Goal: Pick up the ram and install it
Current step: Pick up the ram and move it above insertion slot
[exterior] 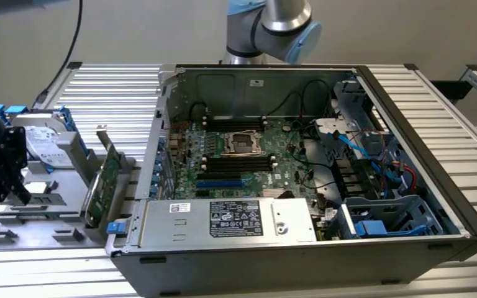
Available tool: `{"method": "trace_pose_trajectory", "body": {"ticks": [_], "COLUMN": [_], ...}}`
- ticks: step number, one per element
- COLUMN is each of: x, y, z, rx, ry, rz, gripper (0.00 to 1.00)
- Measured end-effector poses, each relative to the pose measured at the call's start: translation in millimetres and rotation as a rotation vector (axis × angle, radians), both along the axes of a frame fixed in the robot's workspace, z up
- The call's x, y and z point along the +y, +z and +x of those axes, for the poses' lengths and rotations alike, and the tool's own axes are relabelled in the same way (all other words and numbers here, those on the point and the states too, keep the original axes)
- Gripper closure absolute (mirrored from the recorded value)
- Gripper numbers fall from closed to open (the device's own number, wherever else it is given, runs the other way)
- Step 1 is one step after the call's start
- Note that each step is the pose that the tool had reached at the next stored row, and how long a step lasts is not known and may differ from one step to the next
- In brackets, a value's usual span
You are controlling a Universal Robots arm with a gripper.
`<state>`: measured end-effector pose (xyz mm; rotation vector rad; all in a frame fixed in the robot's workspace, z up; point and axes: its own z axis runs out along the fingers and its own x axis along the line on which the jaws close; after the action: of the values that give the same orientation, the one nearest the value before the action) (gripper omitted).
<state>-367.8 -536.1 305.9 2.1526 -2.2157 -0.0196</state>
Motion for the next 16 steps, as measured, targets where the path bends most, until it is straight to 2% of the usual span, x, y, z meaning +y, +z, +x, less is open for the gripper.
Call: {"method": "trace_pose_trajectory", "body": {"ticks": [16], "x": [0.0], "y": [72.8], "z": [61.2], "rx": [0.0279], "ry": [0.001], "rz": [0.0], "gripper": [0.86]}}
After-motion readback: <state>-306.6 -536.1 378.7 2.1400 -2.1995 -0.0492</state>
